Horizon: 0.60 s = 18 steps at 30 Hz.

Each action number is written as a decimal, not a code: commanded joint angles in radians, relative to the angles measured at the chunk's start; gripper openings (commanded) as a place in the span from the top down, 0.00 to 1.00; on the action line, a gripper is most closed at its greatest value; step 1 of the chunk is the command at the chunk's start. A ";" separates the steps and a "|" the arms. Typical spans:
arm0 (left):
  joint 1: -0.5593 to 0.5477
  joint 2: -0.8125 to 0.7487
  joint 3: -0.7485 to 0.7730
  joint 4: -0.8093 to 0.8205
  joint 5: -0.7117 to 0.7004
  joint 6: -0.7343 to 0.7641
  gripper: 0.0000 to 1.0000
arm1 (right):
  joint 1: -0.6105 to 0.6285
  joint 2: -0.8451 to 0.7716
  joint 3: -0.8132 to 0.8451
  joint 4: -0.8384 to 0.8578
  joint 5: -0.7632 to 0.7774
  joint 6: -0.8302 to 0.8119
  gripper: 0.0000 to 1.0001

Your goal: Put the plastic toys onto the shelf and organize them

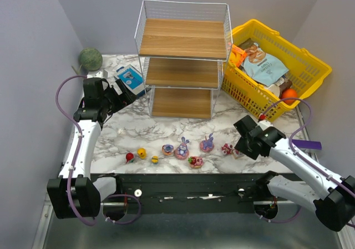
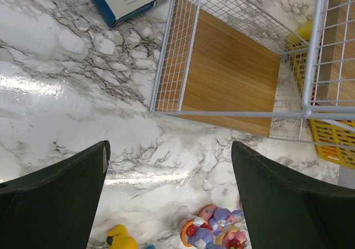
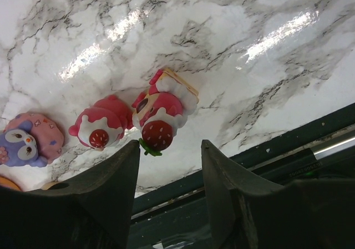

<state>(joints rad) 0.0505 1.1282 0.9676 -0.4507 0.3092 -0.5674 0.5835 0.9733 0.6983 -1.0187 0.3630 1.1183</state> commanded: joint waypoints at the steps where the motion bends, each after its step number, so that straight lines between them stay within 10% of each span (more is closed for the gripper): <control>1: 0.003 0.010 0.011 0.012 0.016 0.006 0.01 | 0.006 0.008 -0.028 0.054 0.033 0.015 0.46; 7: 0.003 0.022 0.017 0.007 0.019 0.009 0.01 | 0.004 0.047 -0.042 0.114 0.039 -0.012 0.53; 18: 0.003 0.019 0.014 0.007 0.047 0.024 0.01 | 0.003 0.001 0.030 0.141 0.042 -0.221 0.99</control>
<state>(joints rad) 0.0505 1.1492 0.9684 -0.4511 0.3111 -0.5655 0.5835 1.0111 0.6689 -0.9138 0.3725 1.0275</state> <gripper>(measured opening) 0.988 0.089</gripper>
